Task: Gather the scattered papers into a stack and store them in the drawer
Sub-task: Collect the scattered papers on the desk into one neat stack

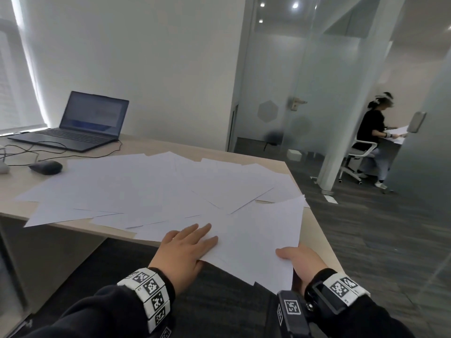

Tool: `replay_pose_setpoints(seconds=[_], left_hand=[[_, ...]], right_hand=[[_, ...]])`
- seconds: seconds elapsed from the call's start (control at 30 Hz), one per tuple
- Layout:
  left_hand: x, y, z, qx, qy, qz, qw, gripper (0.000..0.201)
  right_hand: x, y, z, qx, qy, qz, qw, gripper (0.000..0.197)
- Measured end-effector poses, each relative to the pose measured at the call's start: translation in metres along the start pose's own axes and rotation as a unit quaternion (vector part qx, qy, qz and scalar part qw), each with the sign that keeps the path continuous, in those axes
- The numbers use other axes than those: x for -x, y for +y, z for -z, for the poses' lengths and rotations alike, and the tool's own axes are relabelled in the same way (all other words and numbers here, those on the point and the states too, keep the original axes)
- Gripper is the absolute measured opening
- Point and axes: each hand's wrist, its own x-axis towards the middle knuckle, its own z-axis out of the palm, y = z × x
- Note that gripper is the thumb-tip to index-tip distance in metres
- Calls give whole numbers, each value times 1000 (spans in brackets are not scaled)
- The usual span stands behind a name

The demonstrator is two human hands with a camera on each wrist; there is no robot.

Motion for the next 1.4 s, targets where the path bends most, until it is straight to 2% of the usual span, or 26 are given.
replay_pose_setpoints(seconds=[0.23, 0.33, 0.4, 0.57, 0.7, 0.8, 0.9, 0.97, 1.07, 1.13, 1.27, 1.33, 1.4], left_hand=[[-4, 15, -5, 41, 14, -70, 997, 58], [-9, 23, -8, 16, 7, -88, 996, 51], [-11, 29, -11, 5, 28, -107, 994, 50], [-10, 41, -15, -13, 33, -151, 988, 56], [-10, 43, -15, 18, 28, -92, 995, 67], [-12, 36, -14, 42, 14, -42, 998, 65], [-15, 36, -15, 36, 10, -38, 999, 51], [-17, 41, -16, 35, 12, -37, 999, 47], [-20, 51, -15, 40, 22, -45, 998, 45], [-21, 58, -13, 47, 15, -44, 998, 49], [-24, 65, -10, 38, -28, -18, 999, 73], [-25, 65, -9, 26, -45, -5, 999, 82], [-26, 65, -10, 15, -52, -8, 999, 85]], right_hand=[[18, -5, -5, -52, -19, -26, 998, 14], [26, -7, -15, -78, -32, -33, 996, 16], [28, -8, -18, -90, -35, -39, 995, 18], [28, -7, -8, -71, -23, -41, 996, 13], [25, -1, 15, -61, 14, -28, 998, 13], [25, 2, 33, -68, 41, -12, 997, 13], [26, 7, 47, -81, 67, 7, 994, 16], [26, 11, 54, -90, 84, 12, 992, 25], [27, 15, 58, -104, 78, 17, 991, 25], [26, 18, 59, -92, 62, 27, 994, 33], [29, 23, 58, -69, 20, 32, 997, 40], [31, 23, 58, -77, 1, 24, 997, 33], [33, 21, 58, -89, 9, 13, 996, 18]])
